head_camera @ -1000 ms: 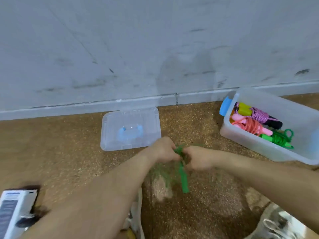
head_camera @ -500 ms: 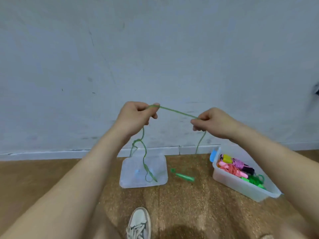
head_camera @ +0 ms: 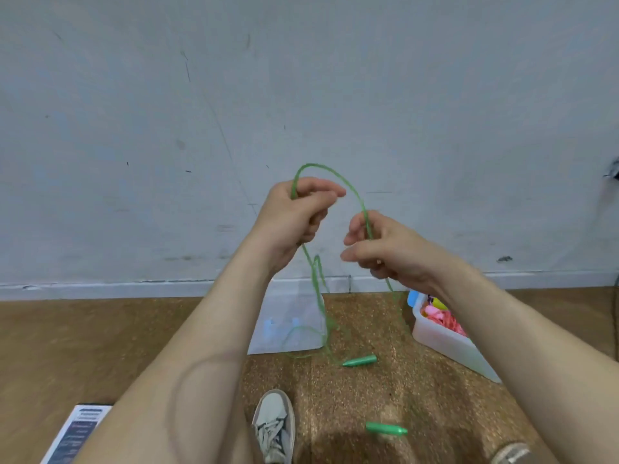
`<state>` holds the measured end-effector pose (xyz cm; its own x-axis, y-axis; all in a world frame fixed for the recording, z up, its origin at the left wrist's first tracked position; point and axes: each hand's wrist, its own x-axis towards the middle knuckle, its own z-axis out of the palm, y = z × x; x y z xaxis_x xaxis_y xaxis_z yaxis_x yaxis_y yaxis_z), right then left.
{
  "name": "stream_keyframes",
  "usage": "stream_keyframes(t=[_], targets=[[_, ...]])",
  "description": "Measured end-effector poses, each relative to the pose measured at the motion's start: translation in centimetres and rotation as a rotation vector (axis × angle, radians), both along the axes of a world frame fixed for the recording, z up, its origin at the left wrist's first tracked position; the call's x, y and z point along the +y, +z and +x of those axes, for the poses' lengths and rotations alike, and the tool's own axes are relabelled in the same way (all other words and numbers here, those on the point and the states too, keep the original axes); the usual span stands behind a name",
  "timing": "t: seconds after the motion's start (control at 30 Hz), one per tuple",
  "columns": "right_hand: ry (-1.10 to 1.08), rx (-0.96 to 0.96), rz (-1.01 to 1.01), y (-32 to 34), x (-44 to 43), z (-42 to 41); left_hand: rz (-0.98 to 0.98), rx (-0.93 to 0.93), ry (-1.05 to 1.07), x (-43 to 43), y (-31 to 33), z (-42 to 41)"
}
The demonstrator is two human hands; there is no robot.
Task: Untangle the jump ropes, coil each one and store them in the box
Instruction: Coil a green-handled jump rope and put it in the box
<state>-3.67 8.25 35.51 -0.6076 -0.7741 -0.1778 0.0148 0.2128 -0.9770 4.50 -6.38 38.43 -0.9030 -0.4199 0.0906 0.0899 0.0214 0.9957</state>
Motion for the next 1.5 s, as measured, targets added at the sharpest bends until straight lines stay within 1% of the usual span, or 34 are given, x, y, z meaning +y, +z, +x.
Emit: stream_keyframes(t=[0.07, 0.1, 0.17, 0.2, 0.23, 0.3, 0.37, 0.4, 0.43, 0.47, 0.5, 0.53, 0.57, 0.63, 0.67, 0.7, 0.73, 0.83, 0.9, 0.97, 1.0, 1.07, 1.1, 1.13, 1.17, 1.2, 1.23, 1.27, 1.3, 1.33, 1.4, 1.43, 1.47, 1.5], targets=[[0.089, -0.079, 0.096, -1.8, -0.8, 0.8, 0.115, 0.112, 0.015, 0.4, 0.6, -0.2], [0.159, -0.084, 0.154, -2.6, -1.3, 1.2, 0.154, 0.149, 0.013, 0.7, 0.9, -0.4], [0.306, 0.006, 0.256, -3.7, -2.2, 2.1, 0.153, 0.179, 0.019, 0.8, 1.4, -0.4], [0.342, 0.073, 0.278, -4.0, -2.4, 2.3, 0.103, 0.171, 0.027, 0.6, 1.4, -0.4], [0.337, 0.100, 0.276, -4.2, -2.5, 2.3, 0.017, 0.138, 0.035, 0.3, 1.3, -0.3], [0.236, 0.028, 0.212, -4.0, -2.4, 1.8, -0.226, -0.009, 0.026, -0.8, 0.8, -0.1], [0.096, -0.110, 0.119, -3.5, -2.1, 1.0, -0.553, -0.274, 0.039, -1.9, -0.1, 0.1], [0.027, -0.169, 0.087, -3.4, -2.0, 0.6, -0.717, -0.399, 0.090, -2.3, -0.6, 0.1], [-0.043, -0.226, 0.057, -3.3, -1.9, 0.3, -0.808, -0.471, 0.164, -2.7, -1.1, 0.0], [-0.107, -0.282, 0.023, -3.2, -1.9, 0.2, -0.792, -0.484, 0.193, -2.7, -1.3, 0.0], [-0.166, -0.341, -0.018, -3.1, -2.0, 0.0, -0.703, -0.487, 0.158, -2.6, -1.4, 0.0], [-0.216, -0.402, -0.063, -3.1, -2.1, -0.2, -0.634, -0.516, 0.065, -2.2, -1.5, -0.1], [-0.254, -0.461, -0.104, -2.9, -2.1, -0.4, -0.658, -0.589, -0.075, -1.6, -1.7, -0.2], [-0.297, -0.540, -0.163, -2.8, -2.2, -0.7, -0.825, -0.778, -0.411, -0.4, -2.1, -0.1], [-0.308, -0.558, -0.180, -2.9, -2.2, -0.9, -0.856, -0.805, -0.517, 0.0, -2.3, 0.0], [-0.316, -0.556, -0.184, -2.9, -2.1, -1.0, -0.815, -0.779, -0.545, 0.1, -2.2, 0.2], [-0.328, -0.540, -0.179, -3.0, -2.0, -1.1, -0.739, -0.732, -0.503, -0.2, -1.9, 0.3], [-0.352, -0.453, -0.092, -3.4, -1.4, -1.7, -0.541, -0.543, -0.251, -1.5, -0.6, 0.8], [-0.312, -0.353, 0.060, -3.7, -0.6, -2.4, -0.384, -0.391, -0.094, -2.2, 0.4, 1.3], [-0.204, -0.157, 0.330, -3.8, 0.4, -3.0, -0.290, -0.225, 0.061, -2.4, 1.5, 1.6], [-0.129, -0.031, 0.493, -3.5, 0.8, -3.0, -0.297, -0.146, 0.137, -2.4, 1.9, 1.7], [0.048, 0.274, 0.842, -3.0, 1.4, -2.9, -0.374, -0.020, 0.226, -1.9, 2.6, 1.7], [0.129, 0.440, 0.978, -2.8, 1.7, -3.1, -0.421, 0.021, 0.235, -1.4, 2.9, 1.7], [0.152, 0.560, 1.016, -2.9, 1.8, -3.4, -0.463, 0.044, 0.228, -0.9, 3.0, 1.6], [0.140, 0.594, 0.938, -2.7, 1.8, -3.5, -0.486, 0.057, 0.212, -0.4, 3.1, 1.4], [0.139, 0.541, 0.772, -2.1, 1.8, -3.5, -0.477, 0.069, 0.195, 0.0, 3.2, 1.1], [0.157, 0.395, 0.541, -1.3, 1.7, -3.2, -0.425, 0.095, 0.182, 0.4, 3.3, 0.9], [0.206, 0.194, 0.313, -0.7, 1.4, -2.6, -0.337, 0.129, 0.186, 0.7, 3.4, 0.5], [0.297, -0.008, 0.141, -0.8, 1.0, -2.0, -0.223, 0.168, 0.204, 0.8, 3.4, 0.2], [0.411, -0.138, 0.046, -1.2, 0.5, -1.2, -0.086, 0.214, 0.235, 0.9, 3.5, -0.2], [0.597, -0.219, 0.017, -2.7, -0.1, -0.1, 0.215, 0.327, 0.328, 0.2, 3.6, -0.7], [0.619, -0.226, 0.041, -3.5, -0.1, 0.0, 0.368, 0.394, 0.385, -0.7, 3.6, -0.6], [0.583, -0.215, 0.064, -3.9, 0.2, -0.2, 0.519, 0.470, 0.449, -2.0, 3.6, -0.3], [0.499, -0.208, 0.085, -4.1, 0.7, -0.8, 0.652, 0.546, 0.531, -3.7, 3.4, 0.3]])
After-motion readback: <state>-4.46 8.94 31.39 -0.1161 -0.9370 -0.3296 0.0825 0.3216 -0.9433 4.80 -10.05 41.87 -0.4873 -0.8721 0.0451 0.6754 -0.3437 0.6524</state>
